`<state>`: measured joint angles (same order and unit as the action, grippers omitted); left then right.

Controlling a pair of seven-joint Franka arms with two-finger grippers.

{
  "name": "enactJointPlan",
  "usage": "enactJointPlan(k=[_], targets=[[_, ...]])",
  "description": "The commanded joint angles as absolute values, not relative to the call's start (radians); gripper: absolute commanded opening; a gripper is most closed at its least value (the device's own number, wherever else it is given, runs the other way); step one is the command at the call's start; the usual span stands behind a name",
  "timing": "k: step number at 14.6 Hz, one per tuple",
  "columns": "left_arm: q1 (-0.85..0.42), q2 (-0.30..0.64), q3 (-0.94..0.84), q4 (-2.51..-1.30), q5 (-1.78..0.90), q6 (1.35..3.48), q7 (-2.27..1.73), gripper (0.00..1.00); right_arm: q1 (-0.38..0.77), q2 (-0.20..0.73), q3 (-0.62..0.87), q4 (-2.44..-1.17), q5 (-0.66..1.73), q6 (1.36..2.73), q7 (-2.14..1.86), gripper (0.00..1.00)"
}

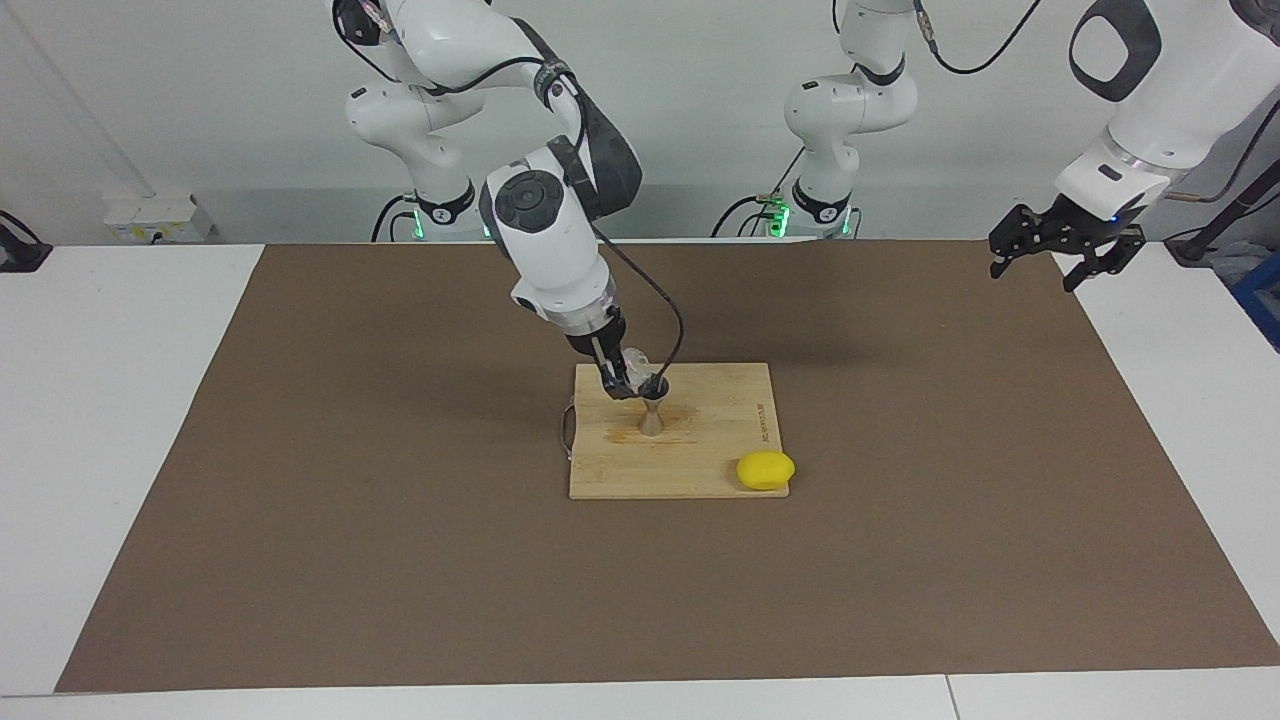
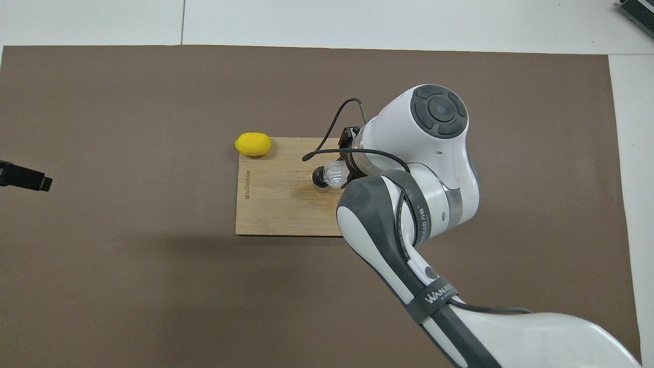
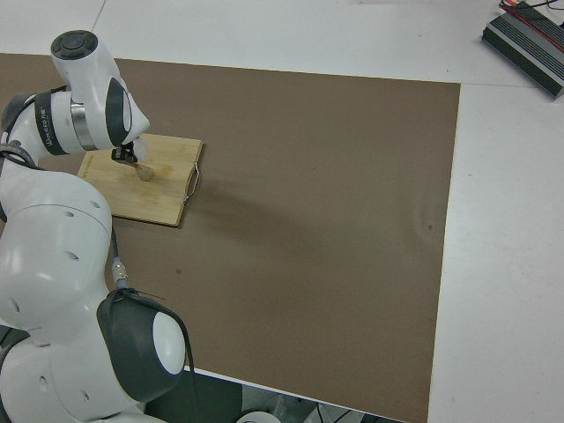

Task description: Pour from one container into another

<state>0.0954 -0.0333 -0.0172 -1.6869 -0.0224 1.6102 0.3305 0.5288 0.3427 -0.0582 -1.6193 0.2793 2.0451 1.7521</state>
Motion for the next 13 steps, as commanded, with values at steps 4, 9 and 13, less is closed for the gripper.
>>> enactJointPlan(k=[4, 9, 13], targets=[[0.077, -0.068, 0.011, -1.726, 0.002, 1.641, 0.204, 1.0, 0.54, 0.364, -0.06, -1.578, 0.212, 2.028, 1.841, 0.0], [0.034, -0.064, 0.041, -1.721, 0.046, 1.644, 0.195, 1.0, 0.54, 0.382, -0.061, -1.549, 0.199, 2.028, 1.899, 0.0], [-0.034, -0.063, 0.118, -1.713, 0.046, 1.652, 0.164, 1.0, 0.54, 0.382, -0.06, -1.543, 0.166, 2.026, 1.919, 0.0]])
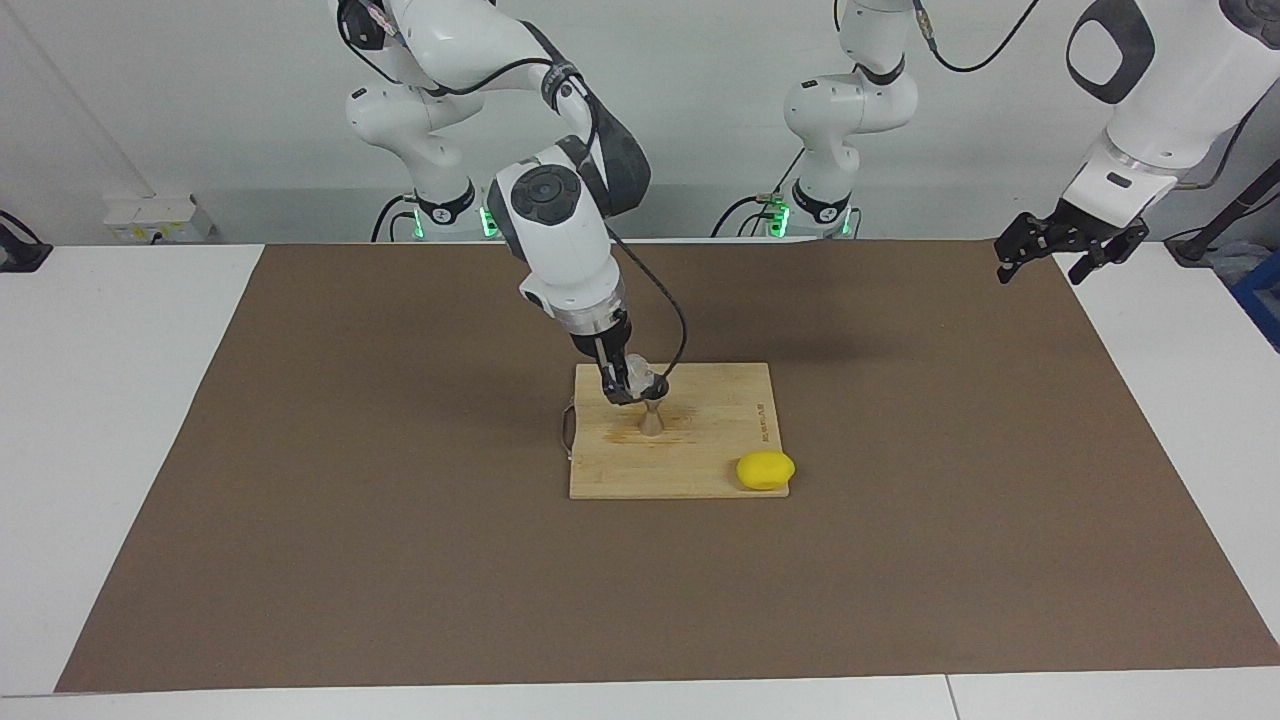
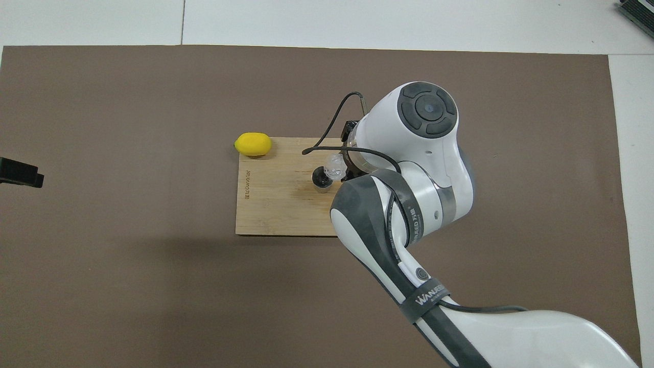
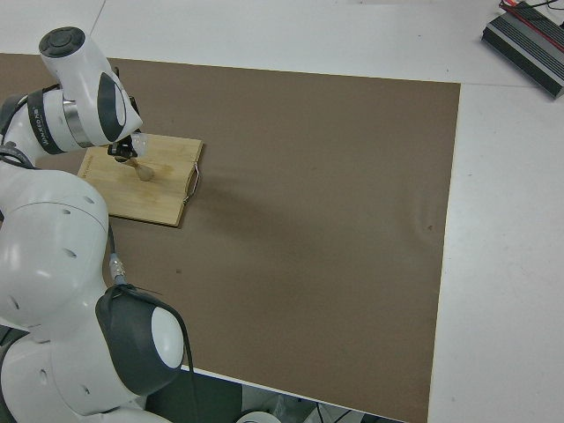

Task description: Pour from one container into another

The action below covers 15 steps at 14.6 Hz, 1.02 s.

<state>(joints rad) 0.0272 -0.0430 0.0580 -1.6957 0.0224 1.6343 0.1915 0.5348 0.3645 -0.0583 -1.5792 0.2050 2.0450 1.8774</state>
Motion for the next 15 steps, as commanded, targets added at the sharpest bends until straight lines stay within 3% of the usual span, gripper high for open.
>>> enactJointPlan(k=[1, 15], targets=[[-0.038, -0.063, 0.123, -1.713, 0.046, 1.649, 0.164, 1.0, 0.54, 0.382, -0.06, -1.542, 0.163, 2.026, 1.928, 0.0], [-0.041, -0.06, 0.114, -1.712, 0.048, 1.675, 0.132, 1.0, 0.558, 0.396, -0.067, -1.529, 0.132, 2.013, 1.936, 0.0]])
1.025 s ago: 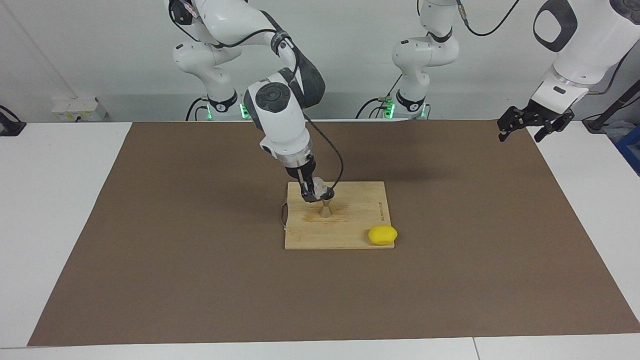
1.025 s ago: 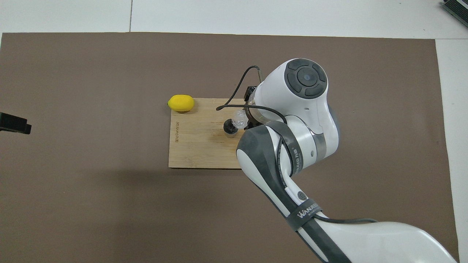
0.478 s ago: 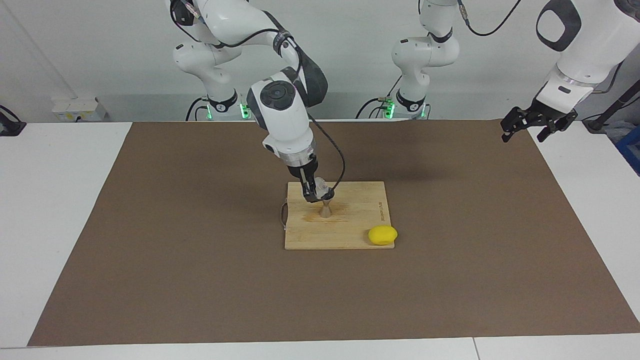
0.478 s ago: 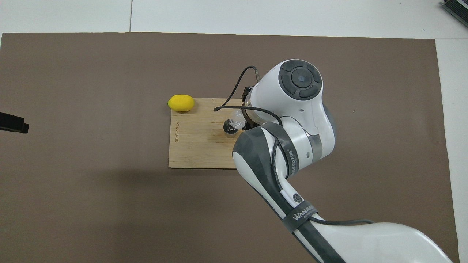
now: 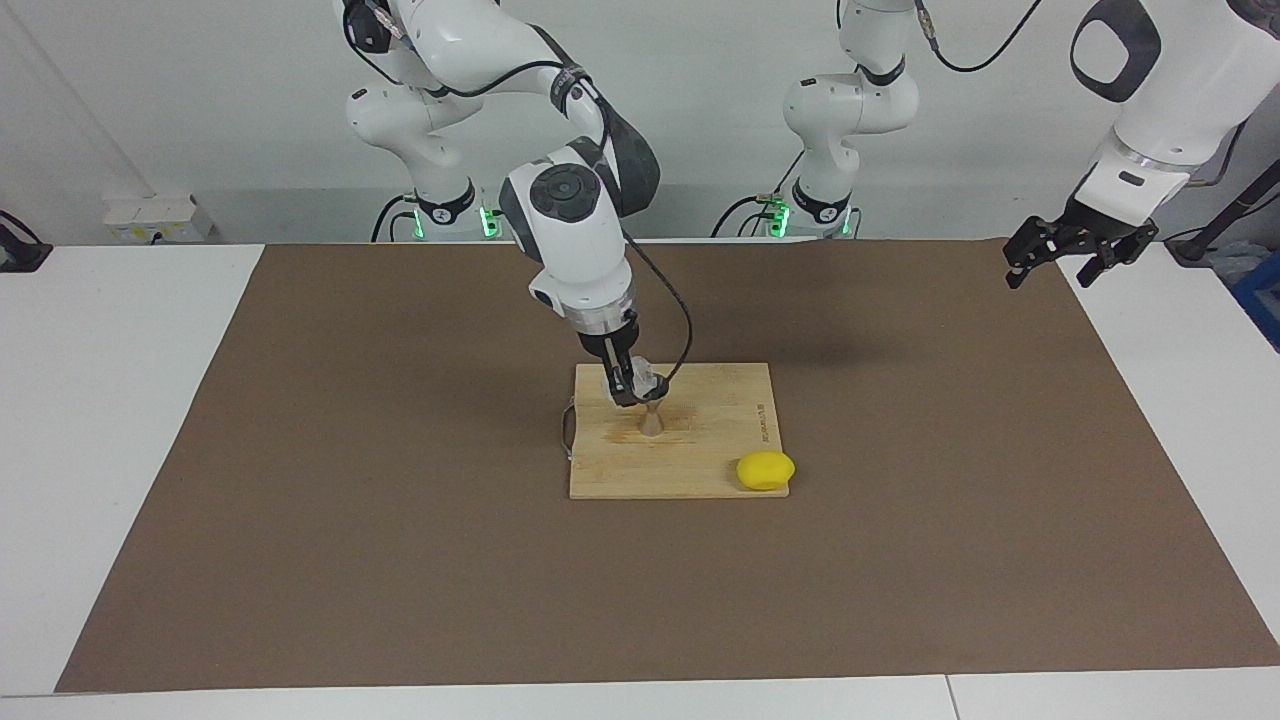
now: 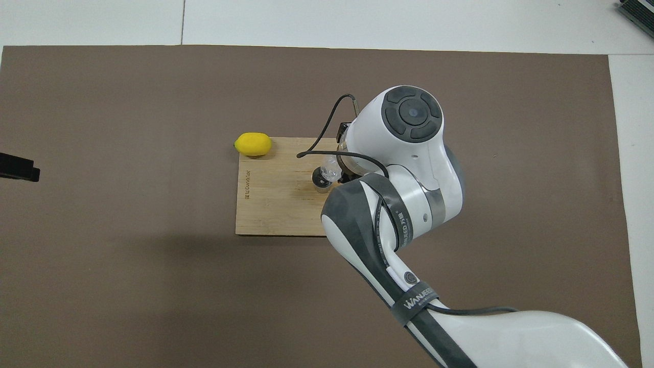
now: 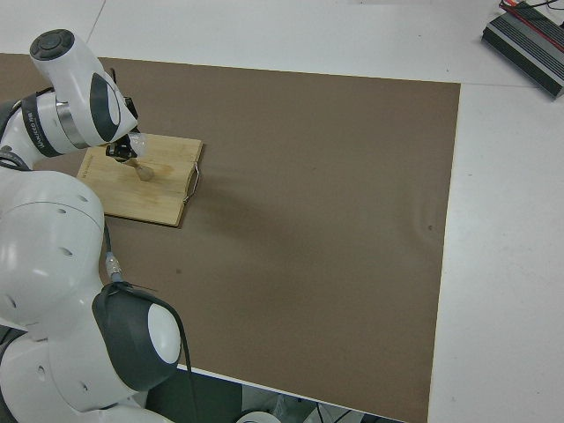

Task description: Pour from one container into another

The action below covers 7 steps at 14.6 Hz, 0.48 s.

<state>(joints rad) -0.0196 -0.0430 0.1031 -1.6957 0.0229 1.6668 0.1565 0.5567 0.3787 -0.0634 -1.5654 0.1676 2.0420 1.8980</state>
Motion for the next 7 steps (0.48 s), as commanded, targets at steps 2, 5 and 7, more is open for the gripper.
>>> enactJointPlan(k=[2, 5, 7], targets=[[-0.043, -0.06, 0.114, -1.709, 0.046, 1.675, 0.126, 1.0, 0.56, 0.396, -0.067, -1.529, 0.129, 2.013, 1.937, 0.0], [-0.044, -0.058, 0.107, -1.697, 0.045, 1.663, 0.094, 1.0, 0.56, 0.394, -0.064, -1.529, 0.103, 2.013, 1.936, 0.0], [-0.051, -0.046, 0.071, -1.672, 0.044, 1.641, 0.026, 1.0, 0.561, 0.394, -0.066, -1.528, 0.101, 2.011, 1.936, 0.0]])
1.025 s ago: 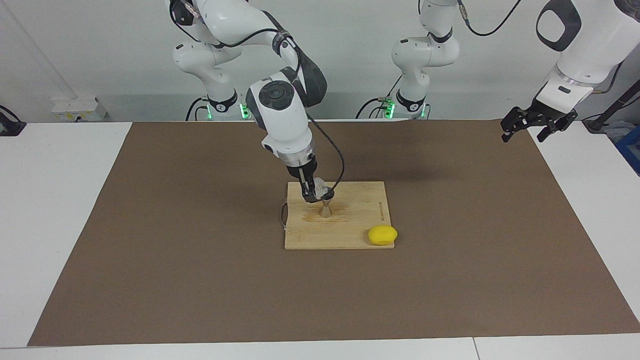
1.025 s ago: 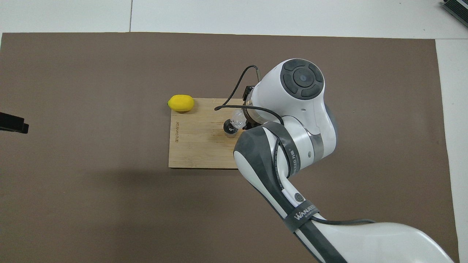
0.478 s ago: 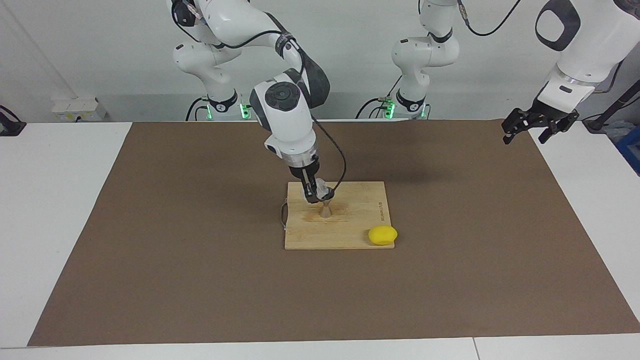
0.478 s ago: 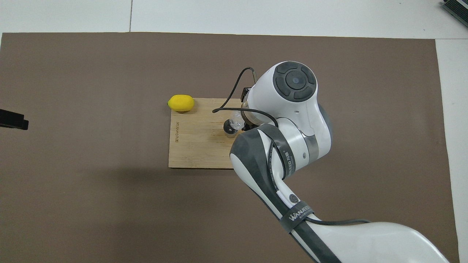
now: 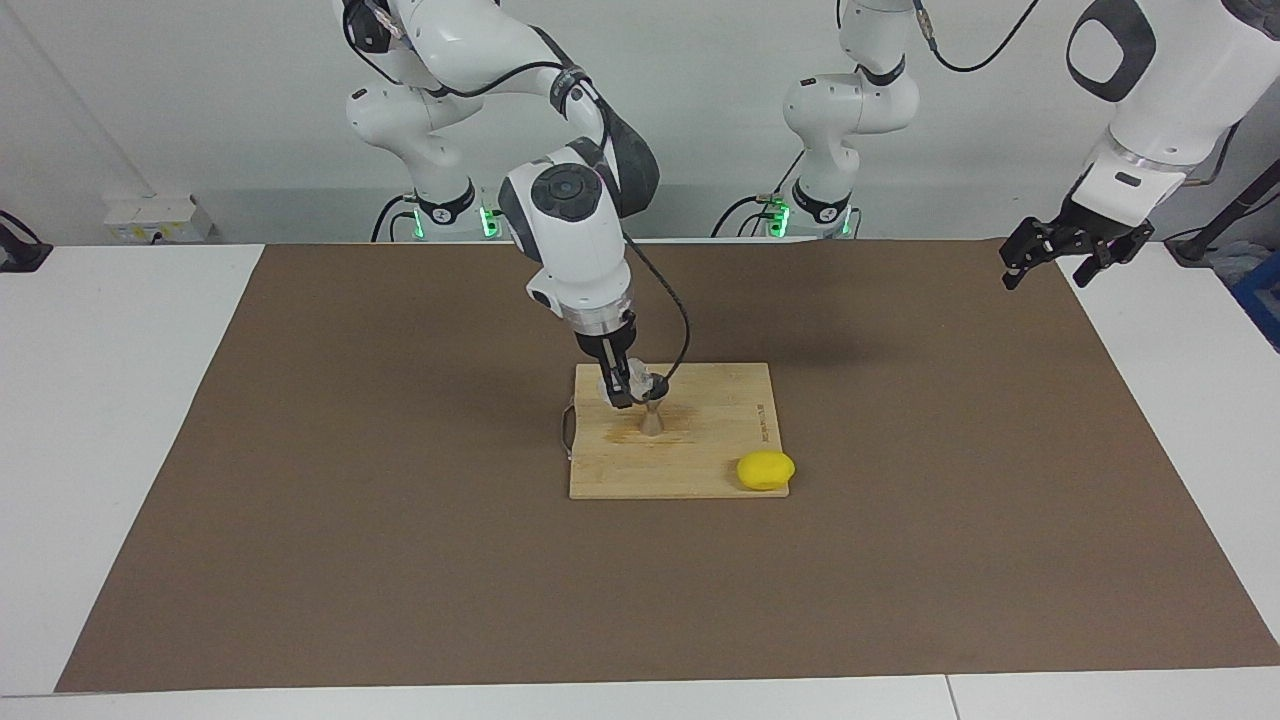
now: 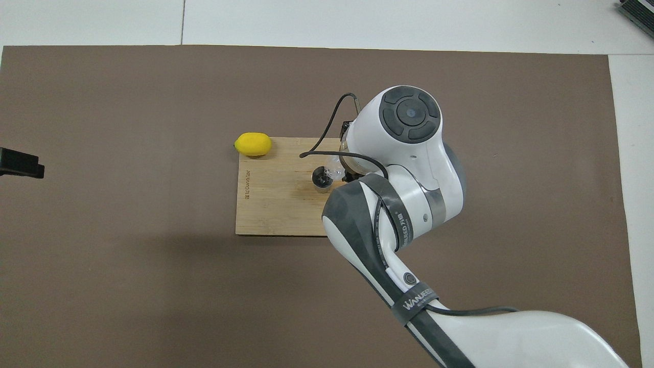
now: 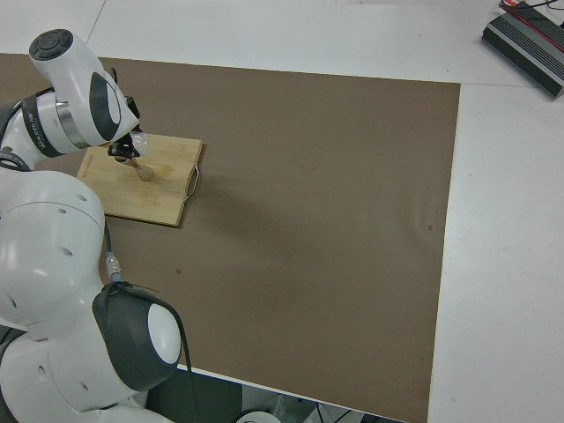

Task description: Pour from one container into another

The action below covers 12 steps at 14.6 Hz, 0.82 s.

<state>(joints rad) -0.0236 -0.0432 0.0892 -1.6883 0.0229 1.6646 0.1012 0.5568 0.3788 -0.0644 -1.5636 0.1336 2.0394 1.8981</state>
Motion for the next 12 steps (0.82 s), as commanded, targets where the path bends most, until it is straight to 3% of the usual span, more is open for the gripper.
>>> enactJointPlan(k=[1, 12], targets=[[-0.052, -0.046, 0.058, -1.671, 0.046, 1.638, 0.003, 1.0, 0.561, 0.394, -0.064, -1.529, 0.101, 2.011, 1.937, 0.0], [-0.049, -0.051, 0.009, -1.672, 0.038, 1.641, -0.008, 1.0, 0.555, 0.393, -0.058, -1.529, 0.132, 2.017, 1.921, 0.0]])
